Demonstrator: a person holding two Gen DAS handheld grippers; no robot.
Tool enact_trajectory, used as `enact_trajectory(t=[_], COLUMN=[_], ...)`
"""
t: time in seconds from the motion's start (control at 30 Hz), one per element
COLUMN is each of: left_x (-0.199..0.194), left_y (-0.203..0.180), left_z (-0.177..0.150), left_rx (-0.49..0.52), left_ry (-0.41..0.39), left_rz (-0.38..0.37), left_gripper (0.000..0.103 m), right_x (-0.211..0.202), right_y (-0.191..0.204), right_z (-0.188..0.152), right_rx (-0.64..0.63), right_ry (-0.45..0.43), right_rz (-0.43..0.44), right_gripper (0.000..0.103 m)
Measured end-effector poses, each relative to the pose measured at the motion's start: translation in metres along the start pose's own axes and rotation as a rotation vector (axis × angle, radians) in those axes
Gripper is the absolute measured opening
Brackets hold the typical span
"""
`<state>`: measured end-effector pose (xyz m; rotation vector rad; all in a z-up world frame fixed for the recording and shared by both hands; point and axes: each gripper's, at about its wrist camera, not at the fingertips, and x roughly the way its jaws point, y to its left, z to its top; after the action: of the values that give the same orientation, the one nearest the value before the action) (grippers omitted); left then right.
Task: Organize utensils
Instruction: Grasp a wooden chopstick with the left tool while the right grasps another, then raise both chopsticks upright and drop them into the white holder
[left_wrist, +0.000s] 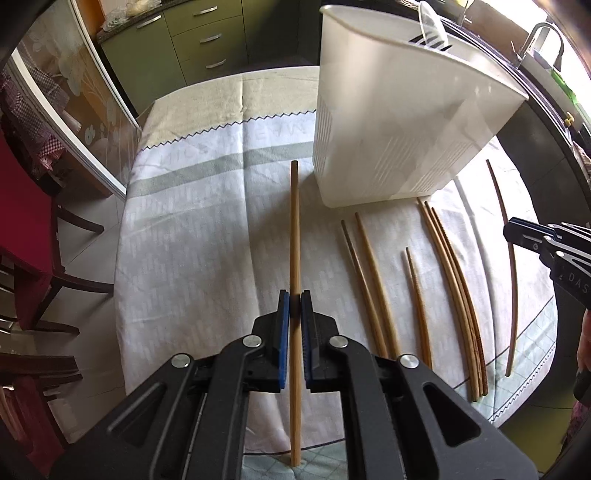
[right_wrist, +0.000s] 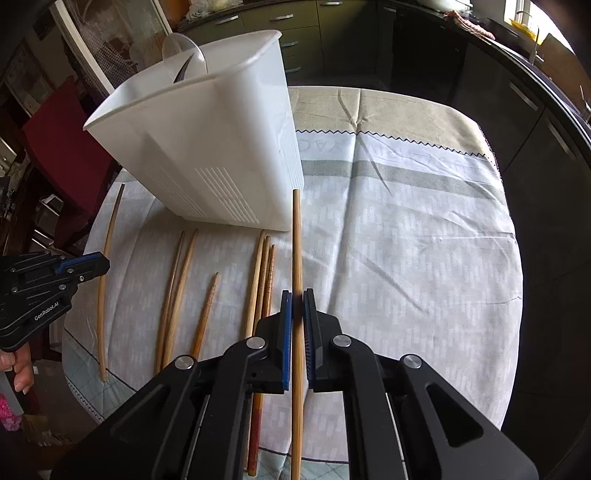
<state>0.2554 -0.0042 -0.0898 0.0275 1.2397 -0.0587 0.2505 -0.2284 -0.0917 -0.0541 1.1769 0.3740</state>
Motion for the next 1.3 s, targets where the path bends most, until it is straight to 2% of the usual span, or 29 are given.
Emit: enact_trajectory(t=[0.2, 0.27, 0.47, 0.9, 1.1, 1.3], left_x=[-0.039, -0.052, -0.085, -0.12, -0.131, -0.144], left_y=[0.0, -0.001, 0.0, -0.004, -0.005, -0.01], left_z=[-0.013, -0.017, -0.026, -0.062, -0.067, -0.063], left_rx=[0.002, 0.007, 0.022, 0.045, 0.052, 0.062], left_ry=[-0.067, -0.097, -0.16, -0.208, -0.229, -0.252], left_rz=[-0.027, -0.027, -0.028, -0.048, -0.052, -0.063], left_gripper=[0.006, 0.006, 0.006, 0.006, 0.006, 0.006], right_x=[-0.038, -0.061, -0.099, -0.134, -0.141, -0.156], right_y=[-0.016, -0.02, -0.016, -0.017, -0.013, -0.006], right_z=[-0.012, -0.02, -0.037, -0.077, -0.08, -0.07], right_rx=[0.024, 0.02, 0.001, -0.038, -0.052, -0.059], right_ry=[-0.079, -0.114, -0.195, -0.264, -0.272, -0.307], right_rz=[0.029, 0.037, 0.059, 0.064, 0.069, 0.088], right_gripper=[0.007, 0.007, 0.007, 0.007, 0.007, 0.007])
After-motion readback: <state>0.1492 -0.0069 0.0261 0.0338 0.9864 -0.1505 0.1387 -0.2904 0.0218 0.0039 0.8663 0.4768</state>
